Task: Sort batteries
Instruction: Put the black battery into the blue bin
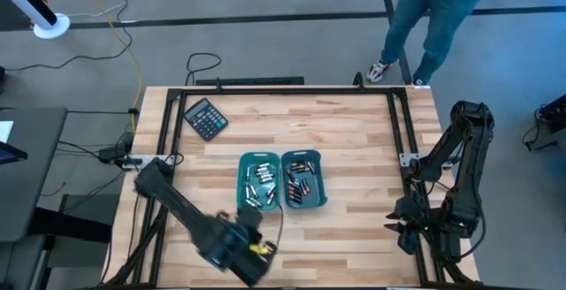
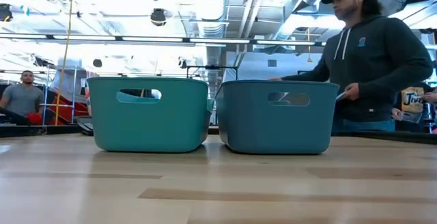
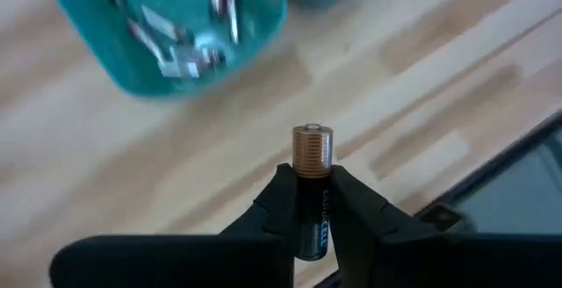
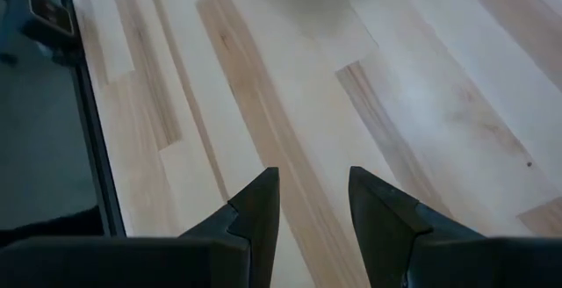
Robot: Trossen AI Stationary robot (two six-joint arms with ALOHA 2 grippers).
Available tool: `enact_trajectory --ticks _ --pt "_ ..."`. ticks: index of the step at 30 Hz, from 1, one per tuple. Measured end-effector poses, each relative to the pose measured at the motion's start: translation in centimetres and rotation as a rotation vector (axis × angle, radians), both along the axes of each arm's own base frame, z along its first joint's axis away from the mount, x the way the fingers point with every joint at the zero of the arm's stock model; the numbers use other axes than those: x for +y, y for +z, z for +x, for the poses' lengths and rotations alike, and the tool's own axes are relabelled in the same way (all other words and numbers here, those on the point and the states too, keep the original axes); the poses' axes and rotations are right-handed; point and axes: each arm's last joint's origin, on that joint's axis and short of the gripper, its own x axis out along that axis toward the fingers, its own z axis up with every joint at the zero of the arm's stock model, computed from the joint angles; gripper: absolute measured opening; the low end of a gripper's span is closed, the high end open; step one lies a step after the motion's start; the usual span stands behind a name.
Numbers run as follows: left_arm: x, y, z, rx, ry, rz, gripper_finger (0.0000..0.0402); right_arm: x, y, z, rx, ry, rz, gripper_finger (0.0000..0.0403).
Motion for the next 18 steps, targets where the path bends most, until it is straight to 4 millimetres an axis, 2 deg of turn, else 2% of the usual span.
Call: enact_trajectory --ticks 4,8,10,14,18 --pt "3.6 4.1 -0.8 -0.098 -0.119 0.105 0.0036 -0.1 0.0 0.5 -0.023 -0.035 0.008 0.0152" --pt "8.1 6.9 -0.7 -0.099 -0.275 0.248 0.0036 -0.3 0.1 1.5 -0.032 -0.085 0.029 0.0152" --pt "10.3 7.7 -0.5 -0.058 -0.369 0.309 0.0036 -0.5 0.1 2.0 -0.033 -0.111 0.029 0.0152" --pt "14.0 6.9 1.2 0.071 -0.531 0.360 0.0036 -1.0 0.1 2.9 -0.034 -0.161 0.032 0.0152" --pt "17.1 4.1 1.9 0.259 -0.607 0.391 0.0036 -1.4 0.1 3.8 -0.040 -0.216 0.043 0.0152"
